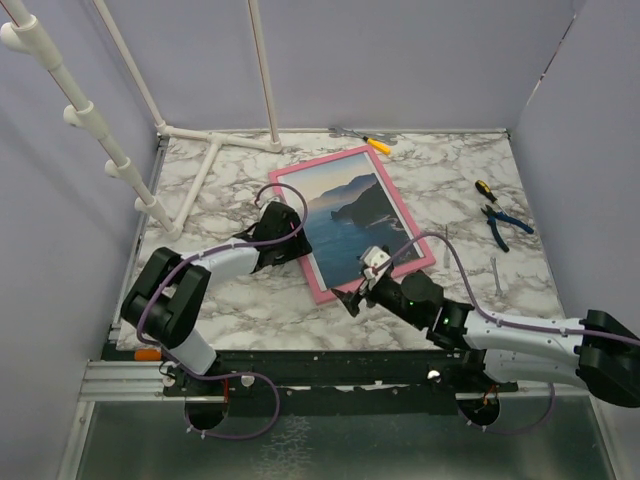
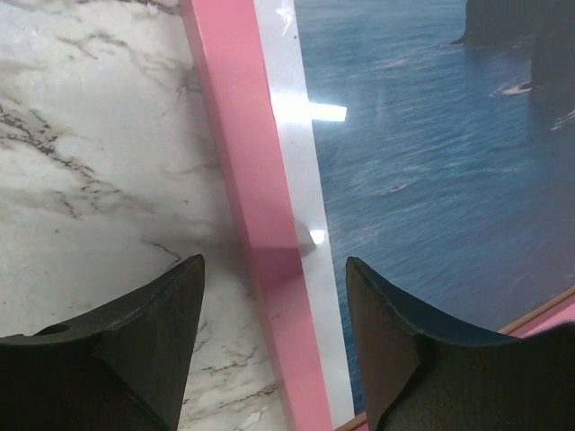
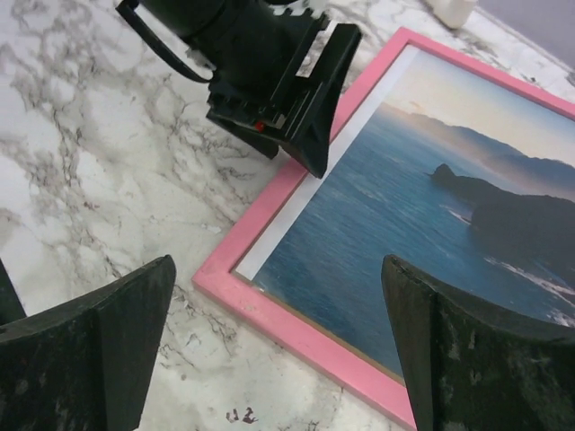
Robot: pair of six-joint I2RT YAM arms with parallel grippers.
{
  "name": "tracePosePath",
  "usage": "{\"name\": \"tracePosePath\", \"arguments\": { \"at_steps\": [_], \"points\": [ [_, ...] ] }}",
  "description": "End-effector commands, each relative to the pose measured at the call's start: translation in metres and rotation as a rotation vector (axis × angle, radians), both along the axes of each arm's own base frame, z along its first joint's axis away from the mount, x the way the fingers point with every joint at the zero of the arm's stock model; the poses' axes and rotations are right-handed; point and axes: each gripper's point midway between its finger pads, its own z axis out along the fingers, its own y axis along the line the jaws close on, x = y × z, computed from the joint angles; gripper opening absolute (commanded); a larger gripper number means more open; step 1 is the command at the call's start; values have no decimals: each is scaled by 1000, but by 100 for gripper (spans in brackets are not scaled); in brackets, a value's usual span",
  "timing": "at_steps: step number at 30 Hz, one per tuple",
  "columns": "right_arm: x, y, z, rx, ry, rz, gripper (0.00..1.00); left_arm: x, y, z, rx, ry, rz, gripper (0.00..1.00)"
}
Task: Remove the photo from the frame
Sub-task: Turn over the photo frame at the center of the board.
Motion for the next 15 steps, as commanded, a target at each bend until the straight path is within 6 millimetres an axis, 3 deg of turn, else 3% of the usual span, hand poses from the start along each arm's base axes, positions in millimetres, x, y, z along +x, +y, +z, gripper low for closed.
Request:
{"name": "tracePosePath", "arguments": {
  "at_steps": [1, 6, 11, 15],
  "points": [
    [10, -22, 3, 82, 89, -92, 100, 7, -1, -15, 12, 27, 23, 63],
    [6, -29, -4, 70, 109, -77, 99, 9, 5, -23, 45, 36, 50, 41],
    [-2, -13, -15, 7, 162, 3, 97, 12, 10, -21, 76, 27, 66, 6],
    [9, 7, -19, -54, 323, -57, 93, 18, 9, 0, 62, -18, 71, 1]
  ]
}}
